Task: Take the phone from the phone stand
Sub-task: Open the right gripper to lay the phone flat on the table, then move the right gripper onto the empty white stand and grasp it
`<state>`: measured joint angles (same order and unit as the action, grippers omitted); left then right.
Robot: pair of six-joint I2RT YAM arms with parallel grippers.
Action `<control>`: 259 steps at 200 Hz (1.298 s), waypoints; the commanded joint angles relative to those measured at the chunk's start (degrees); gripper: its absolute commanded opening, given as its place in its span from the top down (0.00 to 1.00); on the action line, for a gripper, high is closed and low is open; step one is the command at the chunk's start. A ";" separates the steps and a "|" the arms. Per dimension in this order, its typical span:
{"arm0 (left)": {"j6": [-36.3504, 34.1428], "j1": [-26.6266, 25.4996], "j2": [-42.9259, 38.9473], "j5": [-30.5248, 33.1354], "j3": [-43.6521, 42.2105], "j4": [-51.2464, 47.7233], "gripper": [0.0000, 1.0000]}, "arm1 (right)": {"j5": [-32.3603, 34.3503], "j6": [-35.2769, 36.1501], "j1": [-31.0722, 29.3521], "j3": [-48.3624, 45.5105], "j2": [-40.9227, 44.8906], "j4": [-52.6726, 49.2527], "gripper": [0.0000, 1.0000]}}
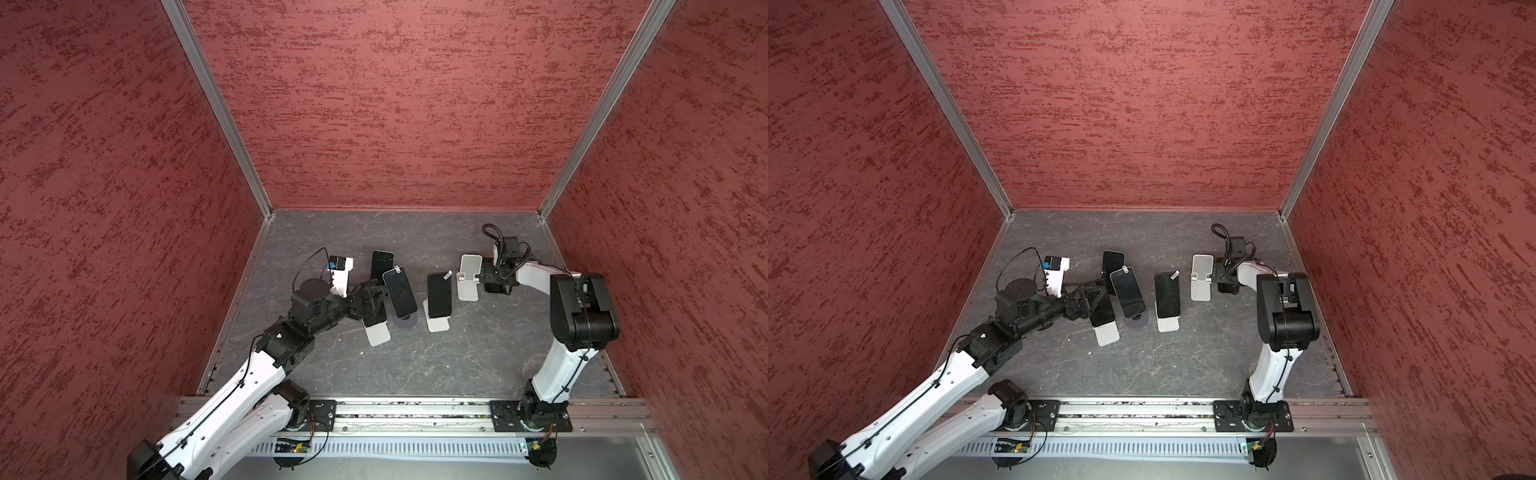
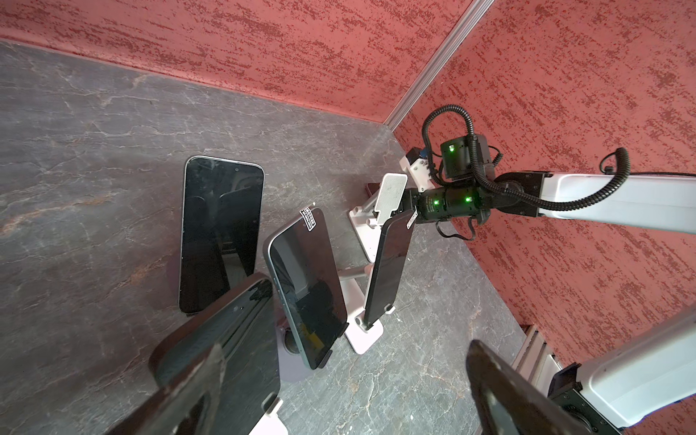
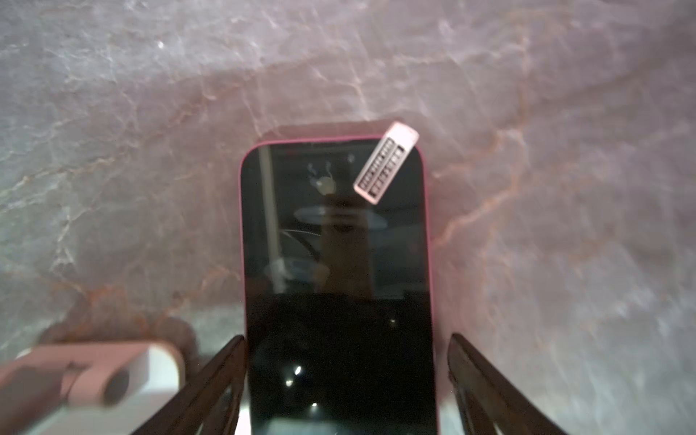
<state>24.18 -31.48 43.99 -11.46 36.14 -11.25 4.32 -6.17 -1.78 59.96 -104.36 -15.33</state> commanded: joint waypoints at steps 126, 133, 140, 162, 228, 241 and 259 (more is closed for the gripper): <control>3.06 0.37 0.75 -1.05 0.77 1.40 0.00 | -4.83 -7.70 -1.79 -8.08 26.43 -2.26 0.01; 3.47 0.31 0.75 -1.21 0.78 1.55 0.00 | -5.49 -7.89 -2.30 -8.23 27.26 -2.40 0.01; 3.84 0.20 0.75 -1.46 0.84 1.58 0.00 | -5.68 -8.29 -2.81 -8.15 27.95 -2.82 0.01; 4.46 -0.95 0.84 -1.50 1.34 1.16 0.01 | -6.16 -8.90 -4.49 -7.51 28.96 -4.51 0.01; 5.97 -6.07 3.47 2.62 2.98 -0.89 0.00 | -5.12 -9.78 -10.92 -5.32 24.31 -2.86 0.01; 5.87 -6.86 4.41 3.73 3.76 -1.53 0.00 | -5.12 -9.45 -11.96 -4.49 23.06 -2.13 0.01; 5.81 -7.94 4.97 5.88 4.04 -1.33 0.01 | -4.14 -8.91 -12.70 -3.17 21.40 -1.97 0.01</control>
<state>29.87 -38.22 48.53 -8.80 38.52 -12.19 -1.06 -14.81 -13.34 53.67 -81.56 -18.46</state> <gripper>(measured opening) 0.995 0.987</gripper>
